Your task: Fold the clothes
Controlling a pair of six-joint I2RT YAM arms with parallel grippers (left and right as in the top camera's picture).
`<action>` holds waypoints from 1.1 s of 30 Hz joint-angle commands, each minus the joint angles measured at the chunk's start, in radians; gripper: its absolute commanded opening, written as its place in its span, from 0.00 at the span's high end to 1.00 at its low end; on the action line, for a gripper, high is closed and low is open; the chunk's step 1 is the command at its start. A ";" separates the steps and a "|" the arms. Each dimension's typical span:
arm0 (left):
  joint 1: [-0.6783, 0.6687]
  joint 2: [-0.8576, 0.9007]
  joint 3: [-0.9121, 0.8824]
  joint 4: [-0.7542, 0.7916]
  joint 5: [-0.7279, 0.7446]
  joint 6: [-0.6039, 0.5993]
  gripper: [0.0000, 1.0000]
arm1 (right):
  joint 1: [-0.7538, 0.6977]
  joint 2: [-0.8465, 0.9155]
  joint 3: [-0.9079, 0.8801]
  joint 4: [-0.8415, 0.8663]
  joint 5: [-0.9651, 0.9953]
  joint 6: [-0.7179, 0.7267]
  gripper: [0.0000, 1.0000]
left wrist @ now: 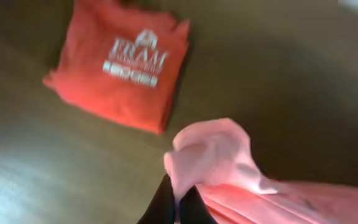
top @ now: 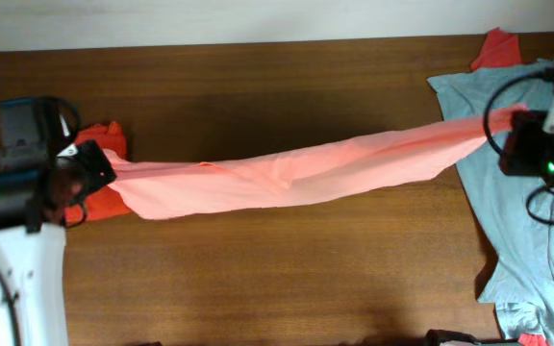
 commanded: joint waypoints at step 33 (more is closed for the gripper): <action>-0.078 0.406 0.373 0.295 0.179 0.080 1.00 | -0.022 0.555 0.435 -0.109 0.055 0.103 0.96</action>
